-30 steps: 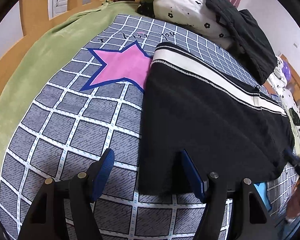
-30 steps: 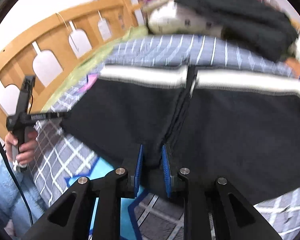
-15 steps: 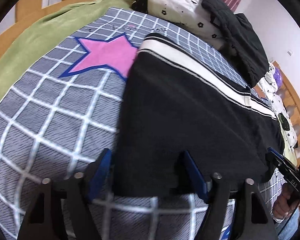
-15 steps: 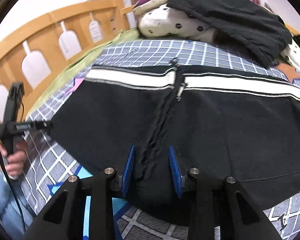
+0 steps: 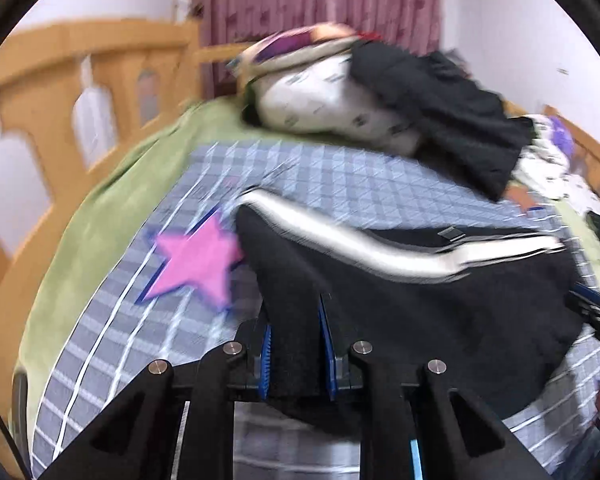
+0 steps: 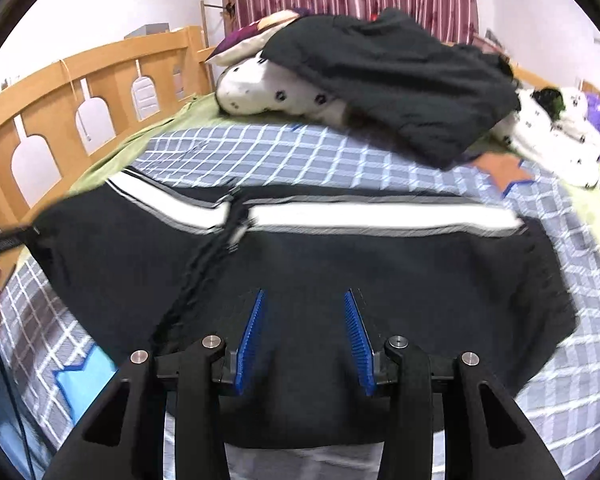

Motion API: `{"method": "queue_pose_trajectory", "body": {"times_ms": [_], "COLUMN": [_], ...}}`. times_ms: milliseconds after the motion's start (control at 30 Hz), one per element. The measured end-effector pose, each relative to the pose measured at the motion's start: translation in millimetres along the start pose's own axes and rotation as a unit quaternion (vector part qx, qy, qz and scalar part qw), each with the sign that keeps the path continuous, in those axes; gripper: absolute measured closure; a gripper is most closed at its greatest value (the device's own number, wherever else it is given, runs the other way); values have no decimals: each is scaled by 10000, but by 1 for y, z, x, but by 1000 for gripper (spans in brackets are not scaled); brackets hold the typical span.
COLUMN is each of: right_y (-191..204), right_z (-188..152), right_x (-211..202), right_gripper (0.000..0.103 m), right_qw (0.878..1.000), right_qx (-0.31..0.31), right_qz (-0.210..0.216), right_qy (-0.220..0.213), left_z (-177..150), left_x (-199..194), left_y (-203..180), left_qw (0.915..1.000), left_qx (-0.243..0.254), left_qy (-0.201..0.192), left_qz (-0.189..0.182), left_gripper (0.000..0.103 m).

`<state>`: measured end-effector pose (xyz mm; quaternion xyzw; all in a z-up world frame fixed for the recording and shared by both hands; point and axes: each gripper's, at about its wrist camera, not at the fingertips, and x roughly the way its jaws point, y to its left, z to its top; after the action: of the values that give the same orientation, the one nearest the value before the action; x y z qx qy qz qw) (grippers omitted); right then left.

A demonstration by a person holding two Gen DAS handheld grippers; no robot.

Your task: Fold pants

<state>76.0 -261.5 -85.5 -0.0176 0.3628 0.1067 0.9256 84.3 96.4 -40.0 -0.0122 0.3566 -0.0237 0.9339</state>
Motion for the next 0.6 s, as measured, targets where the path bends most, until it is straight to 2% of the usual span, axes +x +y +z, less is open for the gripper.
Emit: {"method": "queue_pose_trajectory", "body": {"times_ms": [67,167,267,367,433,500,567,600], "right_y": [-21,-67,-107,-128,-135,-139,-137,-134], "right_z": [7,2,-13,-24,-30,-34,-35,-34], "right_x": [-5,-13,-20,-30,-34,-34,-34,-35], "right_gripper": [61,58,58,58,58,58,57,58], "right_qw": [9998,9989,9954,9934,9925,9925,9930,9934], "right_qx": [-61,309,913,1053,1091,1127,1103,1074], "right_qz": [-153,-213,-147,-289,-414,-365,-340,-309], "right_qy": [-133,-279,-261,-343,-373,-311,-259,-261], "left_z": [15,22,14,-15,-39,-60,-69,-69], "left_x": [-8,-11,4,30,53,67,59,52], "left_y": [-32,-84,-140,-186,-206,-215,-215,-213], "left_qw": [9996,9965,9917,9870,9843,9831,9829,9818], "left_qx": [123,360,672,848,891,977,1174,1243], "left_qy": [-111,-160,-63,260,577,727,484,431], "left_qz": [-227,-733,-1095,-1340,-1410,-1366,-1333,-1366], "left_gripper": [84,85,85,85,85,85,84,79]}}
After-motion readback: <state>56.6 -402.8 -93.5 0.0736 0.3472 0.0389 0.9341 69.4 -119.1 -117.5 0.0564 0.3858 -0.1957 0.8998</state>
